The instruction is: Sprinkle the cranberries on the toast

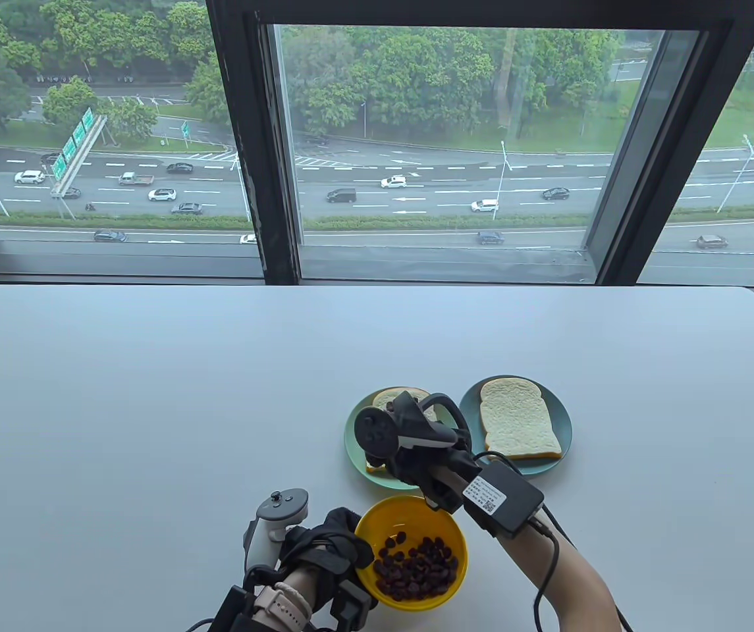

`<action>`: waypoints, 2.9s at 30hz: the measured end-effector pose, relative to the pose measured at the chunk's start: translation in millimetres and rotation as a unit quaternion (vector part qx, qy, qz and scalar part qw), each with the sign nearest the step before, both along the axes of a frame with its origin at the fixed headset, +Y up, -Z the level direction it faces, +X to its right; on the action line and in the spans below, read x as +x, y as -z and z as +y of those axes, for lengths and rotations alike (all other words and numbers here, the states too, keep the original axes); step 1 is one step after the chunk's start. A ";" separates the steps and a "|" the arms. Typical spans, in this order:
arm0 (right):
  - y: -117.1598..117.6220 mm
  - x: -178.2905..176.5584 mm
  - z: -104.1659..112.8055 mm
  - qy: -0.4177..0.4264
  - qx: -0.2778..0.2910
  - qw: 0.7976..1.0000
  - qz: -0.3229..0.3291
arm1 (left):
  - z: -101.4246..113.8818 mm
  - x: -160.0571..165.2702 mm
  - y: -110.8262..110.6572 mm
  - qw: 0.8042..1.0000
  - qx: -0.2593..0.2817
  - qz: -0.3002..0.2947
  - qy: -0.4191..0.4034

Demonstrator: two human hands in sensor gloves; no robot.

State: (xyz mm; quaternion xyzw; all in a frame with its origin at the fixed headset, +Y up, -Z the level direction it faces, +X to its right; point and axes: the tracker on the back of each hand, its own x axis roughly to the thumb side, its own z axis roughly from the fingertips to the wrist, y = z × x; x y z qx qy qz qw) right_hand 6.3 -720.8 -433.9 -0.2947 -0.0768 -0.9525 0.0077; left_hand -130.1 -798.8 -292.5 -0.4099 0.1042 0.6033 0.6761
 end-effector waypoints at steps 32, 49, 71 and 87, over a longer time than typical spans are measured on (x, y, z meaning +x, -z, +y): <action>-48.4 64.2 19.5 -0.001 0.054 0.998 0.010 | -2.8 3.1 2.2 1.000 -0.001 0.011 -0.012; -133.1 77.2 3.0 0.004 -0.137 0.984 0.117 | 6.3 20.0 -4.4 0.998 0.021 0.027 -0.051; -155.1 49.3 0.8 -0.049 0.054 0.988 0.139 | 1.2 26.3 -7.4 0.999 0.015 0.013 -0.050; -145.2 75.6 27.3 0.061 0.018 0.991 0.120 | -6.7 27.0 -6.9 0.999 0.000 -0.006 -0.038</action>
